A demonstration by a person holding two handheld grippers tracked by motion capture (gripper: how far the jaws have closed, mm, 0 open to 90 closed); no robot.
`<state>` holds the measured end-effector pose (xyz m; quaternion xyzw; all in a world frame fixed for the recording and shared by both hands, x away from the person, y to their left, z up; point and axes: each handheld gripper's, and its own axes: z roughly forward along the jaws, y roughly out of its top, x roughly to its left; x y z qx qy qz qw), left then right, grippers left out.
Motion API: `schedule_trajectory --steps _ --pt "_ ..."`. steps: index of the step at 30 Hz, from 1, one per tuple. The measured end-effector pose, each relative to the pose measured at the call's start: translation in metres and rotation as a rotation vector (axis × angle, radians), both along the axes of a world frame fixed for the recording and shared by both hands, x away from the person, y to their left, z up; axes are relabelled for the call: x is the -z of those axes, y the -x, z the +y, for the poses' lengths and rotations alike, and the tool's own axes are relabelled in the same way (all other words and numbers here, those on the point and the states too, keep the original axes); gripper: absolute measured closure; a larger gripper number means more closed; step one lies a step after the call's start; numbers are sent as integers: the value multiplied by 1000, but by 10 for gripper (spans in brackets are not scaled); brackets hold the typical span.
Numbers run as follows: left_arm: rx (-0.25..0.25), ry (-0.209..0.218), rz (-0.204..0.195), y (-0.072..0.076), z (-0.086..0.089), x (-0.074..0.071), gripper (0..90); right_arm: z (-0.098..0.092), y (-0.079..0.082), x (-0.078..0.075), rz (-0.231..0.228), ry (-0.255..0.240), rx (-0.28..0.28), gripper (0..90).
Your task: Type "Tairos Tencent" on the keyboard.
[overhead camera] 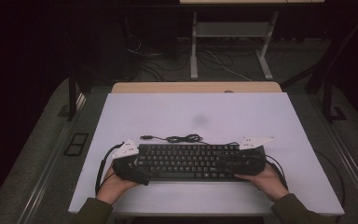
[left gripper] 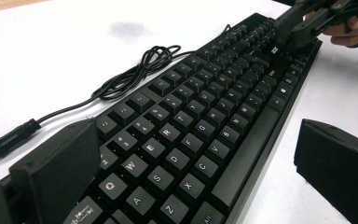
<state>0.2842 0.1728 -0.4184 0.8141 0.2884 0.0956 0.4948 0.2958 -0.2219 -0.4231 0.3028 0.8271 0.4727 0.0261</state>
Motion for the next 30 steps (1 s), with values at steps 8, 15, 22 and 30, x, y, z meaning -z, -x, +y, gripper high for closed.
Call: schedule_trajectory --steps 8,15,22,30 --pt "3 -6 1 0 -2 1 0 10 -2 8 11 60 -51 890" --pt "6 -6 1 -3 -3 2 0 15 -2 13 20 108 -80 891" --pt "8 -10 1 -3 -5 2 0 17 -1 15 12 136 -80 891" --pt "-4 -9 10 -7 -6 2 24 18 -1 17 10 149 -82 892"
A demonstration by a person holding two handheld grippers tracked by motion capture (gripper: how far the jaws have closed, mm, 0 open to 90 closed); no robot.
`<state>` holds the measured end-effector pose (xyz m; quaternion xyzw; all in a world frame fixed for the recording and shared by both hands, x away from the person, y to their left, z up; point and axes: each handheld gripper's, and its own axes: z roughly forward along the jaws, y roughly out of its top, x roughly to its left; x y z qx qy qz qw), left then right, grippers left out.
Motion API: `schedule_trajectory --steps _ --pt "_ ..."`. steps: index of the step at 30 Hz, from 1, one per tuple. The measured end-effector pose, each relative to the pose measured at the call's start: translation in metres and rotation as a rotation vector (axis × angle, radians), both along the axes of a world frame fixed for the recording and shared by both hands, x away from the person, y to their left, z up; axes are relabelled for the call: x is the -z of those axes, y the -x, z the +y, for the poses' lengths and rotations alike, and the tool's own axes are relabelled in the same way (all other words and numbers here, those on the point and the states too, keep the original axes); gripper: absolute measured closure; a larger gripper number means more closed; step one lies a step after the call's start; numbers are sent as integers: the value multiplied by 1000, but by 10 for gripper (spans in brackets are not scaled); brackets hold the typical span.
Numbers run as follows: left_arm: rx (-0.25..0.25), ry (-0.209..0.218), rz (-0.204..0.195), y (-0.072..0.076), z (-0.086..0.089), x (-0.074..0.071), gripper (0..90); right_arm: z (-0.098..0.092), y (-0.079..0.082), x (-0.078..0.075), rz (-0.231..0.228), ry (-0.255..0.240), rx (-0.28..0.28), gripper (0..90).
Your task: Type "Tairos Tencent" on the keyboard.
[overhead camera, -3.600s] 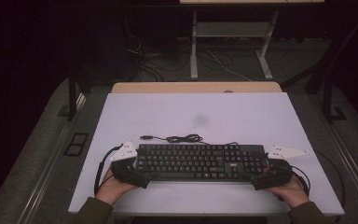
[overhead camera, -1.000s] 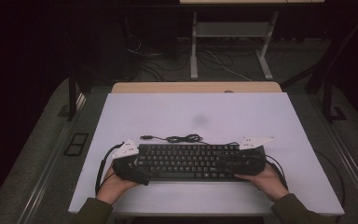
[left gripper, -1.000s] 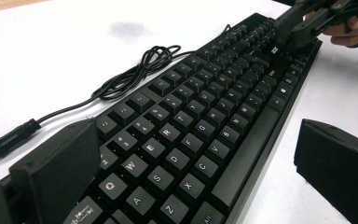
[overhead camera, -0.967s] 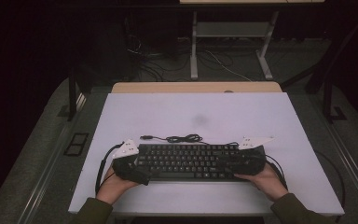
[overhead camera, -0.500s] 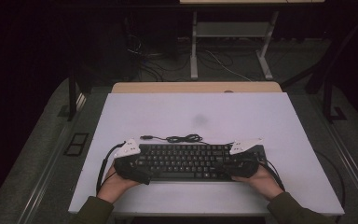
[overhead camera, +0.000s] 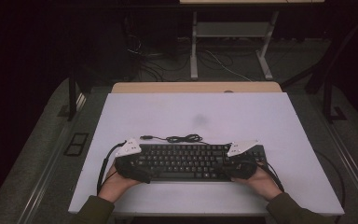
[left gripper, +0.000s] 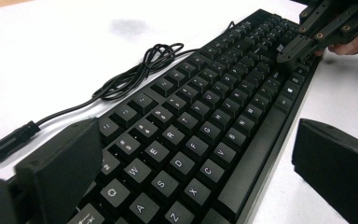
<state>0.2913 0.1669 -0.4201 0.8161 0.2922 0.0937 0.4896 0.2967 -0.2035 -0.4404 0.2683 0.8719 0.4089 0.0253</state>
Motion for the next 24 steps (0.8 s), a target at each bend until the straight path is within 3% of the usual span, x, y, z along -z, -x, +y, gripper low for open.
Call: schedule_trajectory --steps 7,15,24 --pt "11 -12 31 -8 -7 -1 143 0 0 0 0 0 -2 892" --pt "34 3 35 -16 -15 -4 283 0 0 0 3 -2 1 892" --pt "57 -18 38 -25 -28 -7 377 0 1 0 4 1 6 892"
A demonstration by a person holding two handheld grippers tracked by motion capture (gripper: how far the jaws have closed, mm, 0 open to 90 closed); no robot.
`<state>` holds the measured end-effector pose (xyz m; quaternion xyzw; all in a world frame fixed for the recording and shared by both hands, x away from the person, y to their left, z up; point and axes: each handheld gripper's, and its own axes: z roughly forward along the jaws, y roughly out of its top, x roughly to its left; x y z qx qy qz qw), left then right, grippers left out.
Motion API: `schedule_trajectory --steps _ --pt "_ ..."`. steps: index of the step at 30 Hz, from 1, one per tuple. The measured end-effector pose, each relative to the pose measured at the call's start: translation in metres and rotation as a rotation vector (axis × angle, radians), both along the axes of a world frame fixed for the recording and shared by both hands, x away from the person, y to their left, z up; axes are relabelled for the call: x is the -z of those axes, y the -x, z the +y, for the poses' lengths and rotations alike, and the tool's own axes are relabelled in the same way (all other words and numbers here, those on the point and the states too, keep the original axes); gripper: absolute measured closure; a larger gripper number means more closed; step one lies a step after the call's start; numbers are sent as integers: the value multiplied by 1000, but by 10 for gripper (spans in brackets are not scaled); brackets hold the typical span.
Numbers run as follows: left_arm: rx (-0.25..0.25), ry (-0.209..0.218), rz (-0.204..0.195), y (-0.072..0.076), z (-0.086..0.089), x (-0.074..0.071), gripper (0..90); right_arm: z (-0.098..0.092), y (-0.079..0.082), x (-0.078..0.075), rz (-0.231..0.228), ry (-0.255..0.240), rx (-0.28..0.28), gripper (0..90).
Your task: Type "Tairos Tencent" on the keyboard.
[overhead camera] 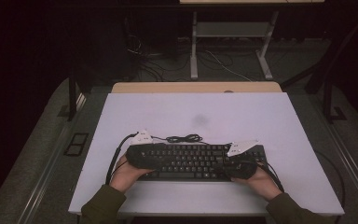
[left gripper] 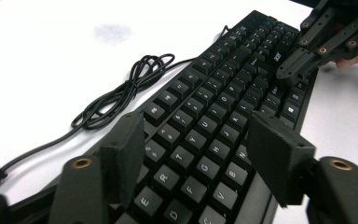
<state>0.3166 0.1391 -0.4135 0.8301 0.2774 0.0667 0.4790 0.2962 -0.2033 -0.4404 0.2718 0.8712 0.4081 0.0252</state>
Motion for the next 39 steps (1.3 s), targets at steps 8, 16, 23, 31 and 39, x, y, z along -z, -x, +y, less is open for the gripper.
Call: schedule_trajectory --steps 8,16,23,31,39 --pt "7 -16 -16 -5 -9 3 520 0 0 0 1 -1 -2 892" --pt "26 -49 12 -6 -14 8 770 0 0 0 2 -1 -4 892" --pt "22 -94 30 -8 -18 13 887 0 0 0 2 0 -3 892" --pt "21 -125 39 -10 -22 19 887 0 0 0 2 0 -4 892" --pt "16 -151 32 -11 -22 21 888 0 0 0 3 0 -5 892"
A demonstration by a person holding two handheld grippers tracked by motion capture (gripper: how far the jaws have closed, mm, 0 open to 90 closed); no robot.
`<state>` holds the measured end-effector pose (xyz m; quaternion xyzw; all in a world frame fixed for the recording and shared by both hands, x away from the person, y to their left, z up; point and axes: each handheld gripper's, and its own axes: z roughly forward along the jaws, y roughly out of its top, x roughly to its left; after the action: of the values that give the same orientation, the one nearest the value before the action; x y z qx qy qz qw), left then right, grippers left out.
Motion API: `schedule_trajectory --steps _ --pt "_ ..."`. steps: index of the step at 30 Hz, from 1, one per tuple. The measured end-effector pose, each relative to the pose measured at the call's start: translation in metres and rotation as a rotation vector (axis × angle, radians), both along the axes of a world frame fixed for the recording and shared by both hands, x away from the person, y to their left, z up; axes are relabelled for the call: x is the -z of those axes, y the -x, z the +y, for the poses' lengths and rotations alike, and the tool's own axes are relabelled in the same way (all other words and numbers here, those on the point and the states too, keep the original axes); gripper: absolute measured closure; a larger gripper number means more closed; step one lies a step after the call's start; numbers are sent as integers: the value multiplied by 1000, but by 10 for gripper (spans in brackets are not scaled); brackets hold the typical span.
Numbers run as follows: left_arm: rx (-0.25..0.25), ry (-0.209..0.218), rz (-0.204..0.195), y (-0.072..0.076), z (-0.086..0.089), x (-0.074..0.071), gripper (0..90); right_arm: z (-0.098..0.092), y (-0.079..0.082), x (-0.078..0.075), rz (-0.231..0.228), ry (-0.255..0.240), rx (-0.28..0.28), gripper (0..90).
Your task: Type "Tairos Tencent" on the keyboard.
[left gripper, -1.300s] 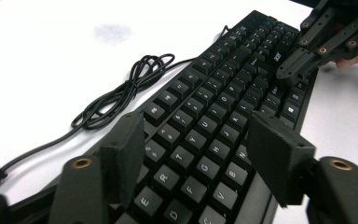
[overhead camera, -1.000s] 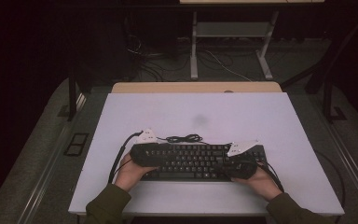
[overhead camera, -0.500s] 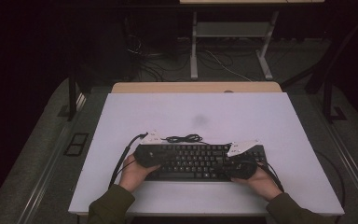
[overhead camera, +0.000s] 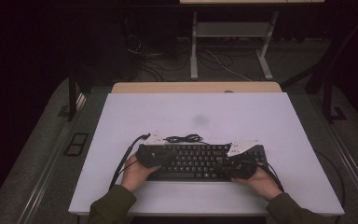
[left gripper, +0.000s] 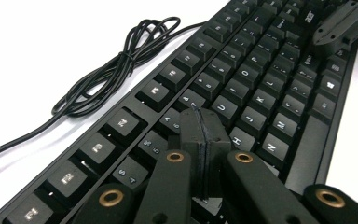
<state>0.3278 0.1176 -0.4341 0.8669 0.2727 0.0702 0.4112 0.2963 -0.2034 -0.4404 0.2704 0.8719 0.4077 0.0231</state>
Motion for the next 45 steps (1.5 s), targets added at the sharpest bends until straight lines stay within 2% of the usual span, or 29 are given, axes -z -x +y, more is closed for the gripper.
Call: schedule_trajectory --steps 3,5,8,15,19,22,26,27,28,30,32,33,37,42,45 --pt "-5 8 3 0 0 1 888 0 0 0 3 0 -2 891" --pt "1 -14 2 0 -1 3 888 0 0 0 3 1 -2 892" --pt "-2 -7 6 0 0 3 889 0 0 0 3 1 -1 892" --pt "-12 44 -4 2 3 -6 888 0 0 0 3 -1 -3 891" --pt "-14 52 1 4 4 -7 884 0 0 0 2 -1 -3 892" --pt "-12 61 -3 4 5 -8 824 -1 0 -1 1 -8 -7 890" --pt "-21 85 9 4 8 -7 712 -3 0 -4 -7 -48 -5 773" --pt "-24 86 10 5 8 -7 712 -3 0 -4 -7 -51 -4 752" --pt "-27 91 13 5 9 -7 663 -4 0 -5 -12 -65 -6 697" --pt "-29 94 8 5 10 -8 640 -4 0 -5 -14 -72 -4 670" --pt "-30 101 8 6 10 -8 579 -6 0 -7 -21 -105 7 566" --pt "-29 106 8 6 11 -9 579 -6 0 -7 -21 -105 7 566" --pt "-26 108 6 8 11 -10 509 -8 0 -10 -26 -138 22 443" --pt "-21 108 0 11 13 -12 440 -10 1 -11 -35 -157 25 371" --pt "-22 127 0 14 16 -11 425 -10 1 -12 -41 -160 30 351"
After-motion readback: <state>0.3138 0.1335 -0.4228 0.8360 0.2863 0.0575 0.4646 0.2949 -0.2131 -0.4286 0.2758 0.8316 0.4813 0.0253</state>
